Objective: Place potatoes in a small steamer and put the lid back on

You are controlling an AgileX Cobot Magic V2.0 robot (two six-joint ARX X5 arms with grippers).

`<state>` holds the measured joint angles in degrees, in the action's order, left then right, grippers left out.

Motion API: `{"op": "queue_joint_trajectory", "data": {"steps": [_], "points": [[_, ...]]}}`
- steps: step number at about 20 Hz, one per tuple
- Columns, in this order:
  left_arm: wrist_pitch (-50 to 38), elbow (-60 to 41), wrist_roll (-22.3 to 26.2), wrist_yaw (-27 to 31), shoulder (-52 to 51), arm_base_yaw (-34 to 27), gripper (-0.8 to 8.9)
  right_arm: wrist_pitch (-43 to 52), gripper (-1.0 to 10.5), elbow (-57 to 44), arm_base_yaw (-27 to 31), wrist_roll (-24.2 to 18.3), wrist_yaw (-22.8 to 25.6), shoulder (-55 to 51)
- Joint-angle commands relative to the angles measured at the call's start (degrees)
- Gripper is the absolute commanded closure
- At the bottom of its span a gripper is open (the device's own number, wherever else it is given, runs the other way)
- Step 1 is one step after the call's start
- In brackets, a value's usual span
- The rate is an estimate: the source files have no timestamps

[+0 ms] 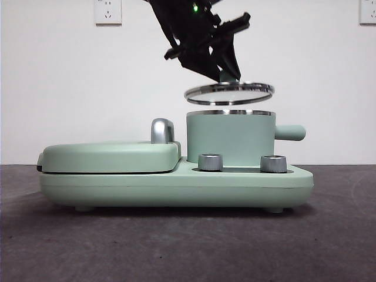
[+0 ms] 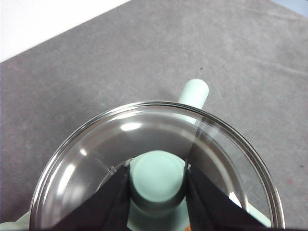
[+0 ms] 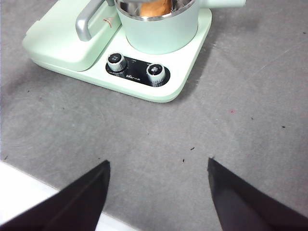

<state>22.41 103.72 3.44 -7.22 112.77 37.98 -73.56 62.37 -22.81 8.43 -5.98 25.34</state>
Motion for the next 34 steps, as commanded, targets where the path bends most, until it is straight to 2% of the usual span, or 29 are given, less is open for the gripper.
{"op": "queue_joint_trajectory", "data": {"steps": [1,19,34], "points": [[-2.3,2.4,1.5,0.4,1.8,0.7,8.05,0.2,6.3,0.2,-0.3,0.7,0.0,0.2],[-4.2,2.4,6.1,0.9,3.6,0.8,8.05,0.2,6.3,0.2,-0.3,2.1,0.0,0.2],[-0.4,2.4,5.4,0.9,5.8,0.7,8.05,0.2,6.3,0.2,-0.3,2.1,0.0,0.2]]}}
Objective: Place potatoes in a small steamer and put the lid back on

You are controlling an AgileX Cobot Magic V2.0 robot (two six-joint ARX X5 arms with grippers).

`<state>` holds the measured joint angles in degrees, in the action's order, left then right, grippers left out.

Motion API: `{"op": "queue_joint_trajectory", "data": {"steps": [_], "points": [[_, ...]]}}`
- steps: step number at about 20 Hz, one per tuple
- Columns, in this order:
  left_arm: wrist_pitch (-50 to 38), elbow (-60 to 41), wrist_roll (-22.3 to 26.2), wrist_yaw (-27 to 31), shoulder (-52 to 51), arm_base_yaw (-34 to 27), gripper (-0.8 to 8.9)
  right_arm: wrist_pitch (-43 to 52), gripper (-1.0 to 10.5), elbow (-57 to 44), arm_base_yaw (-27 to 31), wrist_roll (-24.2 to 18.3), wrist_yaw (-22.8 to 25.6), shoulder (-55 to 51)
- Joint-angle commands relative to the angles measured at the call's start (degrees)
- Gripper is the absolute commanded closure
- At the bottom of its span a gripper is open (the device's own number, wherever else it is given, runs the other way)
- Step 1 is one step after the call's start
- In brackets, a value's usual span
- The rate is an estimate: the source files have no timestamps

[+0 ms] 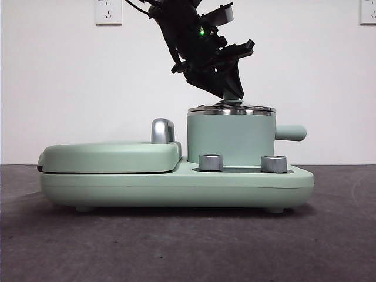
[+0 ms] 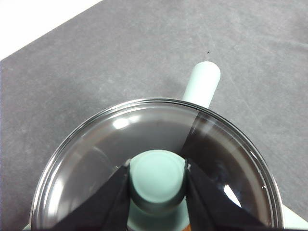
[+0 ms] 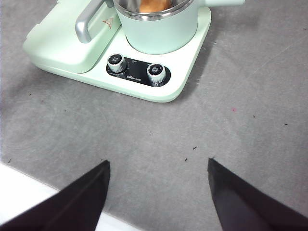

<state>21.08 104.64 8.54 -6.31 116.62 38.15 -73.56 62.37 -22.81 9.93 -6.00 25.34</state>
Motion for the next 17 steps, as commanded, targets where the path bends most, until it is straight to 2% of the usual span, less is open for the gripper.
{"op": "queue_joint_trajectory", "data": {"steps": [1,4,7,9,12,16,17], "points": [[1.7,1.5,-0.8,0.0,1.9,0.5,7.94,0.2,6.3,0.2,-0.3,0.6,0.0,0.2],[2.0,1.6,-2.9,0.0,1.9,0.5,6.98,0.2,6.3,0.2,-0.3,0.6,0.0,0.2],[2.2,2.6,-3.7,0.0,1.2,0.5,5.01,0.2,6.3,0.2,-0.3,0.6,0.0,0.2],[4.2,4.6,-3.7,0.0,0.5,0.4,4.11,0.2,6.3,0.2,-0.3,0.6,0.0,0.2],[14.2,12.1,-3.6,0.0,0.3,0.4,4.04,0.2,6.3,0.2,-0.3,0.6,0.0,0.2],[34.2,21.9,-4.3,-0.2,-0.3,0.8,4.08,0.2,6.3,0.2,-0.3,0.6,-1.5,0.2],[36.9,22.3,-4.3,-0.2,-1.0,0.9,4.08,0.2,6.3,0.2,-0.3,0.6,-1.6,0.2]]}}
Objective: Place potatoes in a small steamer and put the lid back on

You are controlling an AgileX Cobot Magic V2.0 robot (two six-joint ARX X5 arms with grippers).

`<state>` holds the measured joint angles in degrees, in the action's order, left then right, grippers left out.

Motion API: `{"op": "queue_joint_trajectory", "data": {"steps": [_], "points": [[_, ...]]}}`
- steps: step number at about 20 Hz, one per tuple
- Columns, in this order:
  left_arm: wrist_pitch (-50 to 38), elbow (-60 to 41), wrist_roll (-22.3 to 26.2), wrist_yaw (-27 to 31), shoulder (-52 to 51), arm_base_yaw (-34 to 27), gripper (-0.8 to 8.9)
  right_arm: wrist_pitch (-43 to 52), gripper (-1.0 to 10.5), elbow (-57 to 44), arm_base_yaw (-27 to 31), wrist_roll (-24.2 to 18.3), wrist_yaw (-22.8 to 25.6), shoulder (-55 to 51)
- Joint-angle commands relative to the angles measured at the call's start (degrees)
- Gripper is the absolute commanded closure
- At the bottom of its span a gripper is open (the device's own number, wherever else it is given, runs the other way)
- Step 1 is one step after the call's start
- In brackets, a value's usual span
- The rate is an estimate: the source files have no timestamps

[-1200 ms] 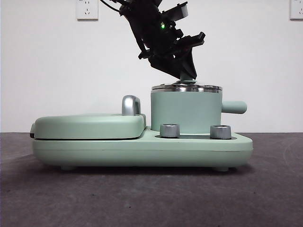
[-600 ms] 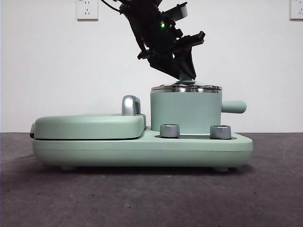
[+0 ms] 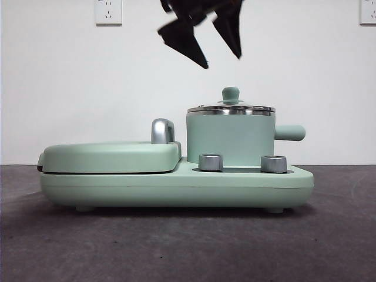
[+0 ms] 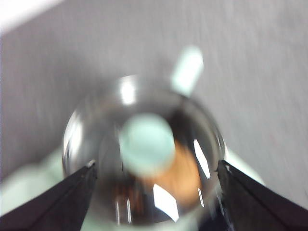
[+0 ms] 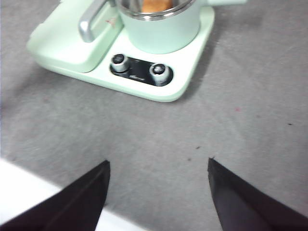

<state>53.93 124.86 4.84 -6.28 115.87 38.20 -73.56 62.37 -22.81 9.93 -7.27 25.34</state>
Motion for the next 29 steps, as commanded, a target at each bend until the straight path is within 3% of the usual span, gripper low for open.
{"op": "queue_joint_trajectory", "data": {"steps": [1,7,12,17,24,25,27,28,29], "points": [[6.7,2.1,-0.8,-0.4,-1.5,0.9,4.08,0.2,6.3,0.2,-0.3,0.6,-0.3,0.2],[18.5,1.8,-2.6,-3.4,-10.1,0.9,4.09,0.9,6.3,0.2,-0.3,0.6,-0.3,0.3],[18.4,-8.5,-2.5,-3.4,-23.8,0.9,4.09,4.0,6.3,0.2,-0.3,0.6,-1.8,0.3],[8.5,-34.5,-3.0,-3.4,-45.6,0.9,4.12,10.2,6.3,0.2,-0.3,1.3,-2.4,0.4],[-10.7,-70.0,-13.5,-1.4,-78.1,0.7,4.17,14.4,6.3,0.2,-0.3,1.3,-7.4,3.7],[-11.9,-71.9,-14.4,-0.6,-80.3,0.7,4.47,14.4,6.3,0.2,-0.3,1.3,-7.4,4.1],[-12.9,-74.8,-15.8,1.1,-84.3,0.7,7.04,14.4,6.5,0.2,-0.3,1.2,-7.2,4.9],[-12.8,-75.6,-16.0,2.1,-85.8,0.7,8.13,14.4,7.7,0.2,-0.3,1.2,-7.3,5.4],[-12.8,-76.2,-16.1,3.3,-87.0,0.7,8.04,14.4,9.4,0.2,-0.3,1.2,-7.1,5.7]]}}
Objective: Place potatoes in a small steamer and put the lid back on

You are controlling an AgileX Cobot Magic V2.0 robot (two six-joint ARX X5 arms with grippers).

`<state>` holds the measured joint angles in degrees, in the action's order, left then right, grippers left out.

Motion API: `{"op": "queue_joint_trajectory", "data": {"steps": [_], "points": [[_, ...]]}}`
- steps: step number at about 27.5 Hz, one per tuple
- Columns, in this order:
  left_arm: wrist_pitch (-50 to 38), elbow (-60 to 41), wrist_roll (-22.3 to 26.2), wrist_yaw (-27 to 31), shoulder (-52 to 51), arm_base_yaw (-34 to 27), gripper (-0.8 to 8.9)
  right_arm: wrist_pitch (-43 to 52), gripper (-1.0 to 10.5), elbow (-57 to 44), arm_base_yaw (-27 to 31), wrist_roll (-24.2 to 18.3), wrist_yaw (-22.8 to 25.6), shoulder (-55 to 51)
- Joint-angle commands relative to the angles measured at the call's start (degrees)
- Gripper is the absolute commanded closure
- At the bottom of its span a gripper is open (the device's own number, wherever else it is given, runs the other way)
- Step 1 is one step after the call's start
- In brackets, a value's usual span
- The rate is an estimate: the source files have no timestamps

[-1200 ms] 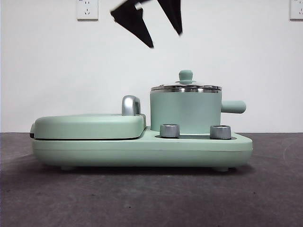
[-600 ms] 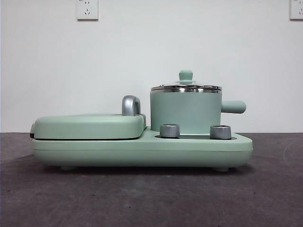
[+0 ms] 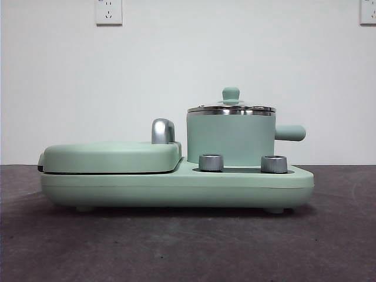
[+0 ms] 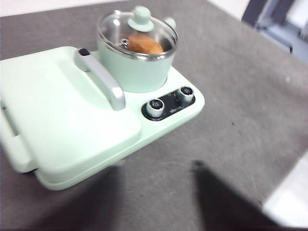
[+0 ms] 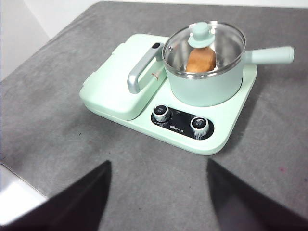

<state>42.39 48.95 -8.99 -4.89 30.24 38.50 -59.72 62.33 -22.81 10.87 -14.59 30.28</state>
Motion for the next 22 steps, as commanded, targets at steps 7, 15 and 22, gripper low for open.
{"op": "queue_joint_trajectory", "data": {"steps": [7,15,22], "points": [[-1.0,-0.3,-2.2,4.9,-3.5,0.4,8.08,1.0,9.3,0.2,-0.3,0.2,4.2,1.0],[-1.3,-0.4,-2.2,4.9,-3.5,0.4,8.08,1.0,9.3,0.3,-0.3,0.2,4.1,0.7],[-4.0,-3.0,-2.0,4.9,-5.1,-2.7,8.08,1.0,9.3,0.3,-0.3,0.2,4.1,0.7]]}}
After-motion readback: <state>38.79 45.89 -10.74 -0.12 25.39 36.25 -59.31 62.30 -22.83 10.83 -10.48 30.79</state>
